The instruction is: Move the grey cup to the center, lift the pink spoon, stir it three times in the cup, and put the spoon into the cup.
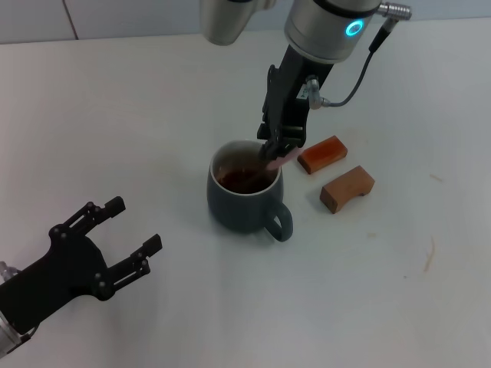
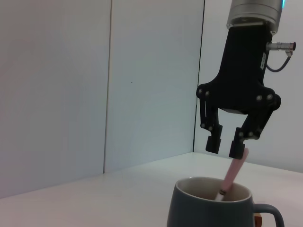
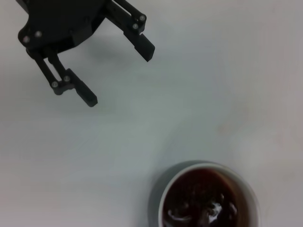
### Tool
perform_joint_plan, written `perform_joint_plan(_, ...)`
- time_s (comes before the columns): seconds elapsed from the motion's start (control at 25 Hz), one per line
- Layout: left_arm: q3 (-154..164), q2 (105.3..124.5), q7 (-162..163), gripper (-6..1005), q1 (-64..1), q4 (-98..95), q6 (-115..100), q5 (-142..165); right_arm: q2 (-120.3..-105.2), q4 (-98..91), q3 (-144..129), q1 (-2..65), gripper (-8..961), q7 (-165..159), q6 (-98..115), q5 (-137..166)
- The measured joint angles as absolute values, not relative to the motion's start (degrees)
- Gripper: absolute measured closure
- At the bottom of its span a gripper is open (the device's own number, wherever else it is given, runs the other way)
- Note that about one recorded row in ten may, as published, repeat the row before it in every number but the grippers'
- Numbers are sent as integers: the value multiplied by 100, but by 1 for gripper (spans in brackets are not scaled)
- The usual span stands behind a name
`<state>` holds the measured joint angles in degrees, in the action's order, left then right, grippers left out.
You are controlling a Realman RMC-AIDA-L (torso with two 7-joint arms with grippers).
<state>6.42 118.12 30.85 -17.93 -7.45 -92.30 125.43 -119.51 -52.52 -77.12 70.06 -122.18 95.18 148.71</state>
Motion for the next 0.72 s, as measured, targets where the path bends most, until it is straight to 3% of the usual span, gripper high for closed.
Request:
perform_joint_plan(0.08,642,11813,3085,180,-1793,-750,-9232,12543,-11951,-5302,-7729,6956,827,-12218,9503,14826)
perform_joint_plan(0.28,636,11813,3085,180,-1787,-769,-9243,12543,-11943,-6077,-7737,6371,644,-12183,9326,14237)
perform_joint_plan(0.32,634,11812,3085,180,-1784,-781,-9244,12543,-11931,-6623,-7705,5854,603,-12043,9060,13733)
perform_joint_plan(0.48,633,11813,3085,180,-1785,-782,-9245,12543,-11930,-7136,-7566,5074,439,-11583,8474,12845)
perform_joint_plan(0.52,633,11812,3085,180,-1784,-782,-9245,12542,-11925,-7242,-7368,4552,432,-11175,8177,12066)
perform_joint_plan(0.72,633,11812,3085,179,-1785,-782,-9253,12541,-11896,-6928,-6506,3632,396,-10133,8108,10175)
